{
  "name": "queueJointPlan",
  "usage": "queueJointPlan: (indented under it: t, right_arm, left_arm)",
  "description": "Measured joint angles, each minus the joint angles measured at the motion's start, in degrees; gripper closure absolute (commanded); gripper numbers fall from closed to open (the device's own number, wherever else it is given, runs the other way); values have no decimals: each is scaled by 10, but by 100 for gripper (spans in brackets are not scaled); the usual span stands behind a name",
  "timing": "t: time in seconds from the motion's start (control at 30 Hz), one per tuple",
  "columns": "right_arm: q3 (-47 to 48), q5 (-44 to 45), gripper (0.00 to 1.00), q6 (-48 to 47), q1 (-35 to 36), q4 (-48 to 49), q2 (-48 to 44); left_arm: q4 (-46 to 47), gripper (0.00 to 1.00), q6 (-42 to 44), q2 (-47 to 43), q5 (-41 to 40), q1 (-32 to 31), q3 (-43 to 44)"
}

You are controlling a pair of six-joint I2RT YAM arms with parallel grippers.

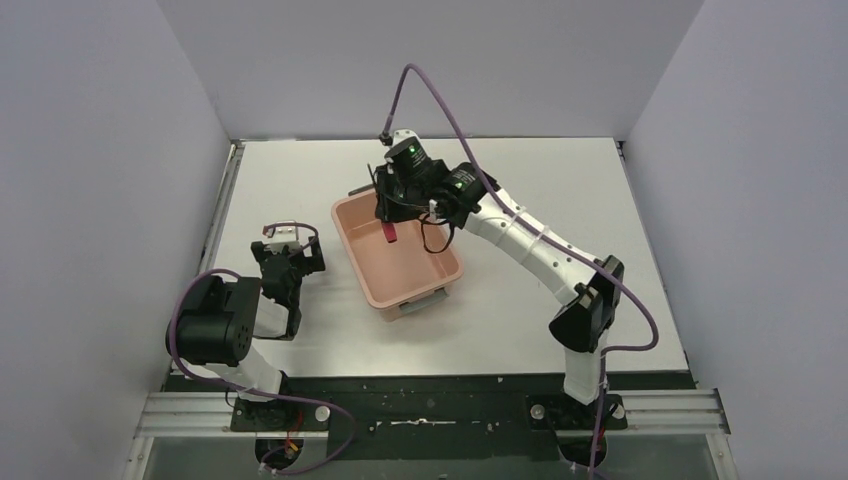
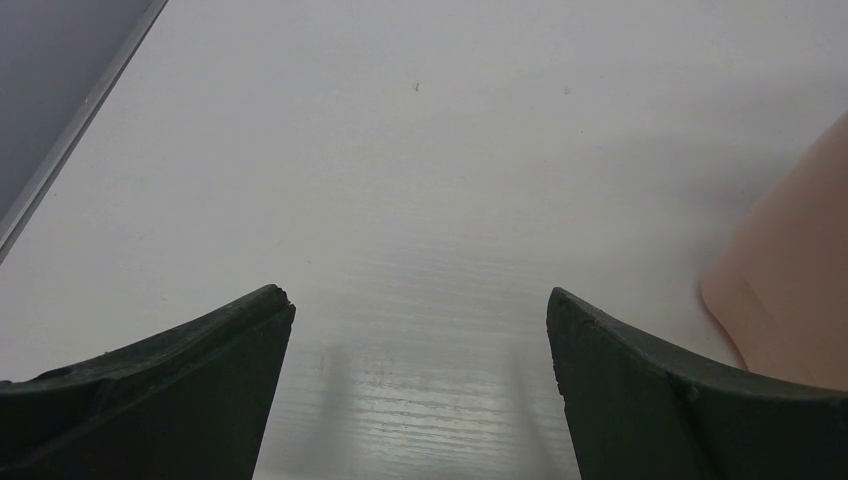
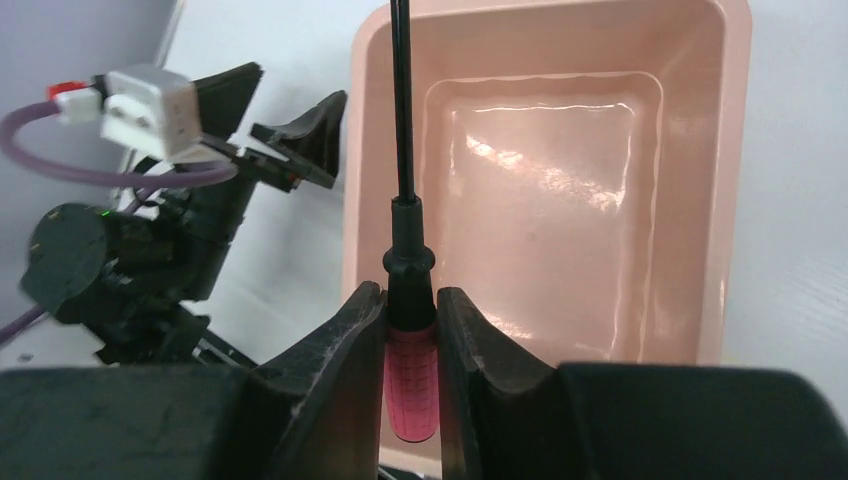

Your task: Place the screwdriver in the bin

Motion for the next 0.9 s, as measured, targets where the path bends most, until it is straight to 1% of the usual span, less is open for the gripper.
queueJointPlan:
  t: [0.1,0.2,0.4,0.47,0.57,0.67,0.7,0.77,0.9]
  right_arm:
    - [-9,17,100,0,1,27,33]
    - [-44,31,100,-4,2,49,65]
    - [-142,42,100,-11,12,76,149]
    - [-172,46,97,-8,14,82,168]
    - [-210,53,86,-4,15,90,172]
    - [-213,58,69,0,16,104,172]
    - [-213,58,61,0,16,106,172]
    - [-212,59,53,3,16,107,172]
    - [-191,69,29,-1,16,89,176]
  left_arm:
    - [0,3,0,0,0,0,0]
    - [0,3,0,0,0,0,0]
    - [0,3,0,0,0,0,0]
    - [0,3,0,0,0,0,0]
    - [0,3,0,0,0,0,0]
    - [0,3,0,0,0,0,0]
    - [0,3,0,0,0,0,0]
    - [0,3,0,0,0,0,0]
    - [0,3,0,0,0,0,0]
